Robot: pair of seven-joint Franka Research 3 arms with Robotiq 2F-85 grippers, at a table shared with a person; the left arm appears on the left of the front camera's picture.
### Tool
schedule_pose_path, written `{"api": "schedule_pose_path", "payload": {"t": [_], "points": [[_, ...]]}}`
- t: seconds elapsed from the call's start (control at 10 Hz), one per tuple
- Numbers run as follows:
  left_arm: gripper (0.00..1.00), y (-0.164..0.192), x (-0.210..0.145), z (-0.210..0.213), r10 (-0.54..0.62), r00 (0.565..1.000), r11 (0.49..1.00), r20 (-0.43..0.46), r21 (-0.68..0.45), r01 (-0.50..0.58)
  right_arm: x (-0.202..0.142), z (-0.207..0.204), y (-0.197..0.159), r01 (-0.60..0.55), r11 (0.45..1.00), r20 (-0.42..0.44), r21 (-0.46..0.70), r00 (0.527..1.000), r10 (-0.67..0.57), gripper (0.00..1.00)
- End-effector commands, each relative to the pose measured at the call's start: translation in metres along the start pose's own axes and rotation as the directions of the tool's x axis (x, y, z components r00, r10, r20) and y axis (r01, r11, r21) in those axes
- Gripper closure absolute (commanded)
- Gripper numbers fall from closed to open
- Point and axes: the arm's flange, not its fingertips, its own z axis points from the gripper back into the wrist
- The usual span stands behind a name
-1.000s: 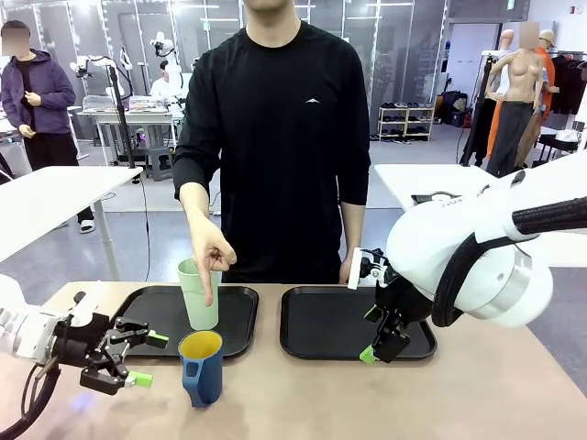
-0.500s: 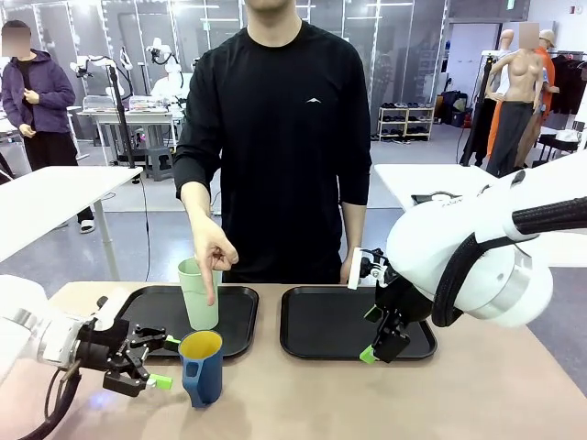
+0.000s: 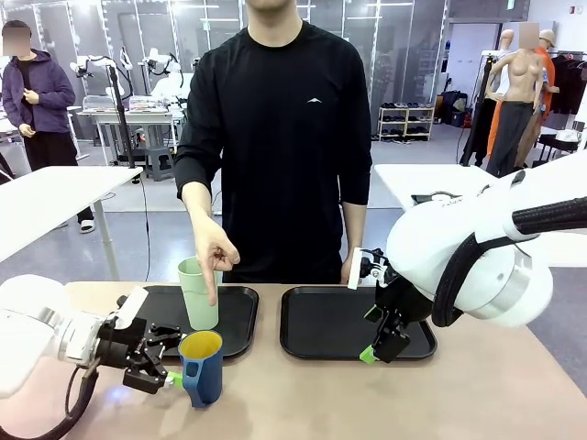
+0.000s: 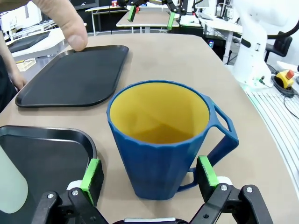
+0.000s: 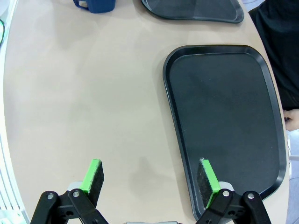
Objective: Sort and store the cups by type.
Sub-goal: Pick up the Handle plastic cup and place it into the empty Flat Tray.
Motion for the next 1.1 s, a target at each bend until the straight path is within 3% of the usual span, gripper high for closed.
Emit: {"api": "schedule_pose_path", "payload": {"t": [0.0,0.9,1.0], "points": [[0.0,0.005,-0.002,-0.011,-0.011,1.0,1.0,-0.001,0.011,0.011,-0.001,-0.002,0.001,0.007,1.0,-0.003,-0.013,1.0,-0.007,0.0],[0.0,0.01,-0.008,-0.046,-0.01,0.998,0.999,0.061,-0.04,0.012,-0.001,-0.002,0.001,0.007,1.0,-0.003,-0.013,1.0,-0.007,0.0],[0.13,0.01,-0.011,-0.048,-0.025,0.997,0.998,0.072,-0.056,0.029,-0.001,-0.002,0.001,0.007,1.0,-0.003,-0.013,1.0,-0.007,0.0]]}}
